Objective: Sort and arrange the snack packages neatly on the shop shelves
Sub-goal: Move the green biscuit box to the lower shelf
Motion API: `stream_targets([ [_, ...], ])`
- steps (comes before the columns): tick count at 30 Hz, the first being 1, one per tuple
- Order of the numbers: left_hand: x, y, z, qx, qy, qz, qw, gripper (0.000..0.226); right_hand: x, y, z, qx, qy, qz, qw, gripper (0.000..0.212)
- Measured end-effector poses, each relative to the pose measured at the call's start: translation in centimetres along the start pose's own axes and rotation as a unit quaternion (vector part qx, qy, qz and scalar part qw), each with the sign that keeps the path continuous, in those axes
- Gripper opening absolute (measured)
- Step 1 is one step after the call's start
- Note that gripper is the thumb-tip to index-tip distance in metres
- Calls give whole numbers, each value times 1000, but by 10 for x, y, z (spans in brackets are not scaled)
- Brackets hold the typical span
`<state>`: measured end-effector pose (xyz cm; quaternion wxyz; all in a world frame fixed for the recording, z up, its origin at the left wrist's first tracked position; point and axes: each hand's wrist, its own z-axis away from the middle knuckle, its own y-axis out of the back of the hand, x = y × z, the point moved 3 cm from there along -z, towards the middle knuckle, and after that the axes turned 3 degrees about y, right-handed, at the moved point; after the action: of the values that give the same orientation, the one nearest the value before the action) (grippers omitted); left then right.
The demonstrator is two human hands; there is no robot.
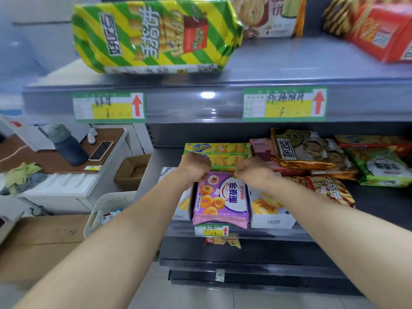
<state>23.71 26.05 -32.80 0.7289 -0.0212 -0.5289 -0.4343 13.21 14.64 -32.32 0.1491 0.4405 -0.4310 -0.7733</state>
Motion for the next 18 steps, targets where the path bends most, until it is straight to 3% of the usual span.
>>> stream_targets([
  [11, -4, 33, 27, -90, -113, -51, 988, 26, -24, -26, 63, 57, -97, -155, 981, 32],
  [13, -6, 37, 29, -98, -127, -66, 985, 28, -27, -29, 73, 72, -122, -203, 969, 31],
  [15, -10, 37, 30, -98, -132, -84, 983, 28, -23, -34, 79, 88, -154, -256, 950, 11],
  [18, -17, 32, 27, -102, -141, -107, 979, 29, -15, -45, 85, 103, -203, -316, 921, 28],
])
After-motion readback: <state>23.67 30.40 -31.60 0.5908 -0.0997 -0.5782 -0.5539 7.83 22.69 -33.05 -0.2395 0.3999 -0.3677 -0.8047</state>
